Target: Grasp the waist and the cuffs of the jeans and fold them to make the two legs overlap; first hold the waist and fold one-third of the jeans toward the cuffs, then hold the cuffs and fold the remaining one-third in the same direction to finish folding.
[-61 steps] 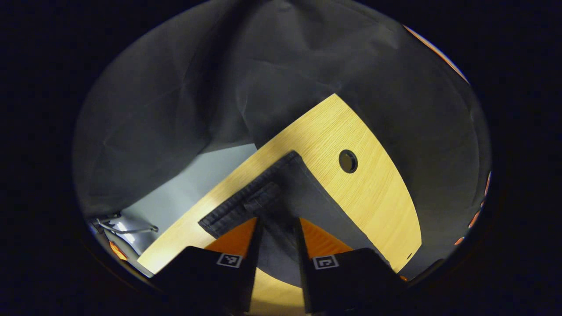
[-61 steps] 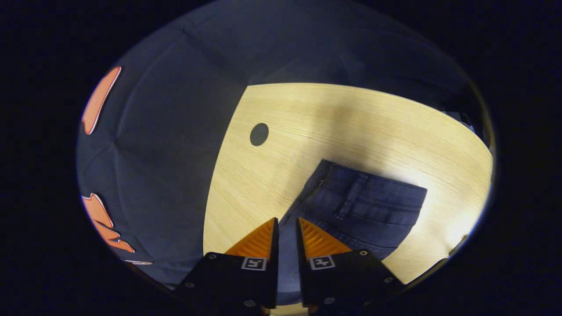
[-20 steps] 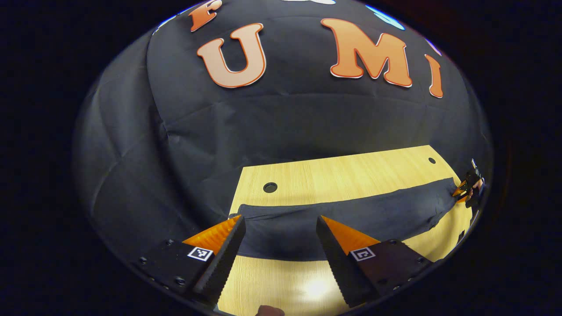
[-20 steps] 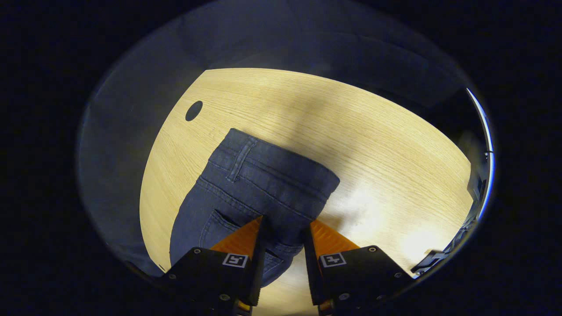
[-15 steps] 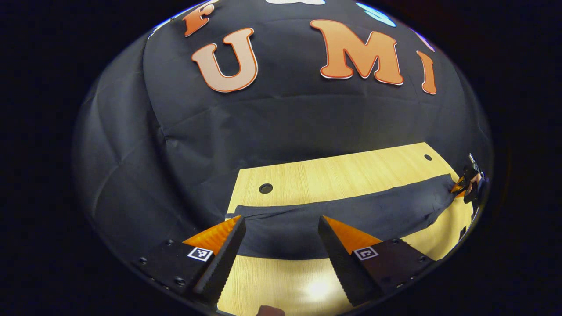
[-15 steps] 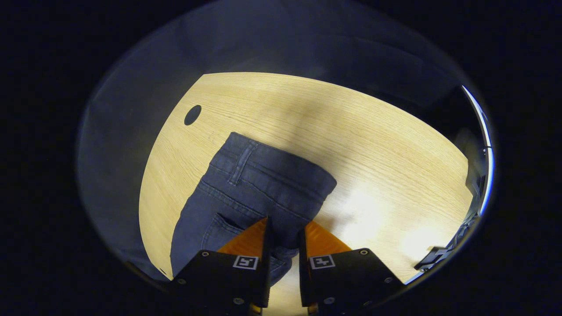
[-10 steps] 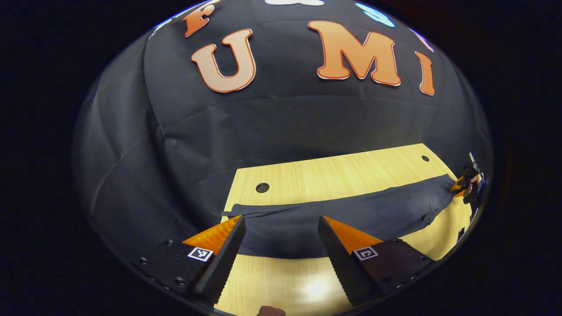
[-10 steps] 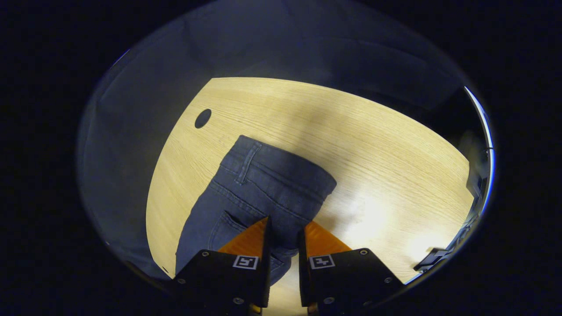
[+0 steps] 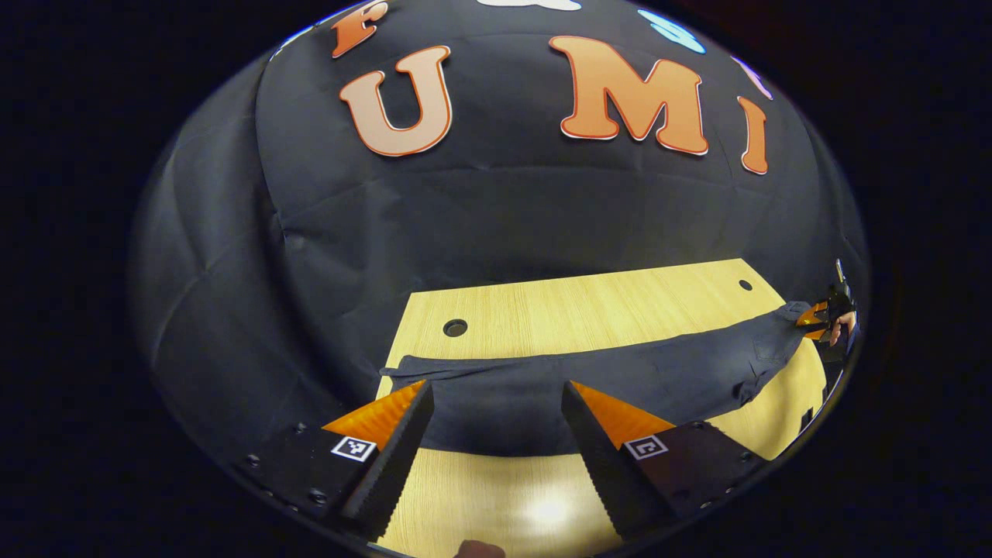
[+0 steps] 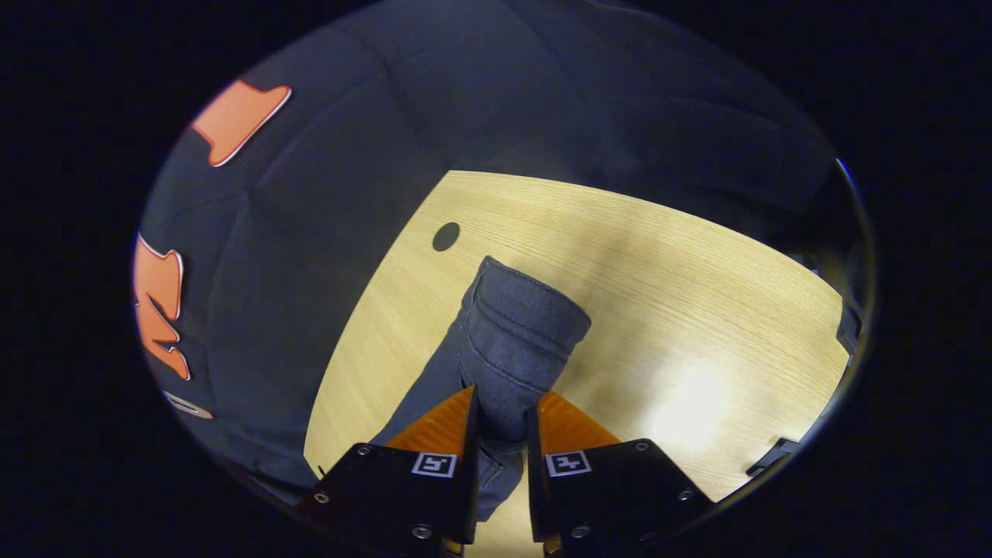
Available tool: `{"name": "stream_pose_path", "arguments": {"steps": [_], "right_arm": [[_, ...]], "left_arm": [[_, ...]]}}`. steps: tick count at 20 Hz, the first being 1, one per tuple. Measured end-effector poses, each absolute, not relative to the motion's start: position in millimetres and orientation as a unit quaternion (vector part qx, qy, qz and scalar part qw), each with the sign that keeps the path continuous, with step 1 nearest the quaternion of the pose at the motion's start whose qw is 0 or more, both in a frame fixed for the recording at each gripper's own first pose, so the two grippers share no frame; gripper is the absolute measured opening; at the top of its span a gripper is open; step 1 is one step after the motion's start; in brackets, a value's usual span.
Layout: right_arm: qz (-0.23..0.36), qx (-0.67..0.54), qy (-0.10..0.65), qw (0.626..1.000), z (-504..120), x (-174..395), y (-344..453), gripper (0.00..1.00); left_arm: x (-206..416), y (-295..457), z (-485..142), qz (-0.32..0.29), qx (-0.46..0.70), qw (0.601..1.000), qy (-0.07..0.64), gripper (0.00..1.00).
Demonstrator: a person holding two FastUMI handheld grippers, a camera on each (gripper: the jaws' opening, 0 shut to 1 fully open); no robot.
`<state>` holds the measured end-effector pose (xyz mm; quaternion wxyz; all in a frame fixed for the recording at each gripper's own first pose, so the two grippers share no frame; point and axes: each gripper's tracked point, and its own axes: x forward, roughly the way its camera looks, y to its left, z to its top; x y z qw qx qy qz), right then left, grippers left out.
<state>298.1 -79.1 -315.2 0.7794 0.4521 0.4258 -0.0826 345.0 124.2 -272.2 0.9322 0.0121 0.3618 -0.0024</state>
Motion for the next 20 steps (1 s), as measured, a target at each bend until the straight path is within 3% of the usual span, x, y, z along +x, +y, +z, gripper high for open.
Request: {"name": "stream_pose_path", "arguments": {"steps": [12, 20], "right_arm": [[0.012, 0.436, 0.351, 0.829, -213.9, 287.4, -28.0, 0.28], [0.085, 0.394, 0.34, 0.849, -157.2, 277.8, 52.4, 0.27]], "left_arm": [[336.7, 140.2, -289.1, 0.003, -0.013, 0.928, 0.371, 1.0], [320.1, 160.0, -296.5, 0.014, -0.024, 0.928, 0.371, 1.0]]}}
